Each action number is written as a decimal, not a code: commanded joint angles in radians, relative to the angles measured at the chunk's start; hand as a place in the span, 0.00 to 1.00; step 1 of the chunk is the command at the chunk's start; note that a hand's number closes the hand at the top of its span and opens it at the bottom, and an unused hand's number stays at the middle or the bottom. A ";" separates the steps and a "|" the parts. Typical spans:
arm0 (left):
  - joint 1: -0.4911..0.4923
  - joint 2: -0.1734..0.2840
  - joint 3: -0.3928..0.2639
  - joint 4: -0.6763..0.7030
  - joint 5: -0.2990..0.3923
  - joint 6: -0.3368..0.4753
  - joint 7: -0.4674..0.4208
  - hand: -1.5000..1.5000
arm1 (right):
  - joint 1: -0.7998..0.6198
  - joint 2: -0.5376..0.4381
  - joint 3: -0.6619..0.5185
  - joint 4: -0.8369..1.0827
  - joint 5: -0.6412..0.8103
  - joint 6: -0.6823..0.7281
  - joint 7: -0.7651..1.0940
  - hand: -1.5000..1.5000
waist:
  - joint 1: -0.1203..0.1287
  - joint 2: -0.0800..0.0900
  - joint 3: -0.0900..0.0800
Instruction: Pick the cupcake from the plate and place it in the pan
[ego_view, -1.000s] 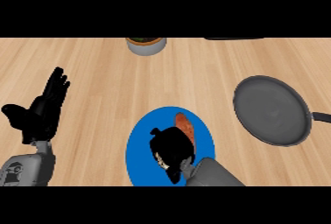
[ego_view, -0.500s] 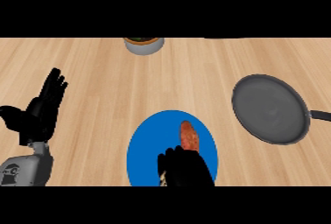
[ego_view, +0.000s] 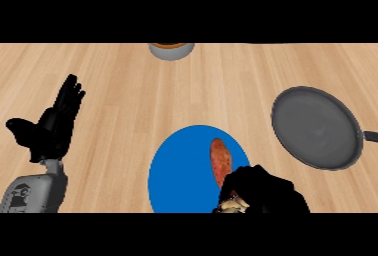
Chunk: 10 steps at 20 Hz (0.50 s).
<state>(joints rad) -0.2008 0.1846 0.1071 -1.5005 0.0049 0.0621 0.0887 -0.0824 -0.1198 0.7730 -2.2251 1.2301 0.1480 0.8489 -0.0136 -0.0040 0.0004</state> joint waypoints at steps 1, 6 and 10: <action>-0.065 -0.006 -0.007 0.024 -0.016 0.020 0.039 0.50 | 0.002 -0.010 -0.164 -0.088 -0.087 -0.032 -0.039 1.00 | 0.006 0.006 0.000; 0.010 0.002 0.002 -0.019 0.009 -0.016 0.000 0.50 | 0.024 -0.023 -0.477 -0.016 -0.362 -0.141 -0.179 1.00 | 0.022 0.008 0.002; 0.008 0.001 -0.001 -0.029 0.009 -0.017 0.019 0.50 | -0.065 -0.165 -0.748 0.118 -0.496 -0.080 -0.305 1.00 | 0.023 0.008 0.001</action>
<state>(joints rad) -0.2111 0.1904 0.1134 -1.5049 0.0158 0.0455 0.0973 -0.0824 -0.2094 0.2470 -2.2113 0.8565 0.0595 0.6368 0.0023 0.0035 0.0014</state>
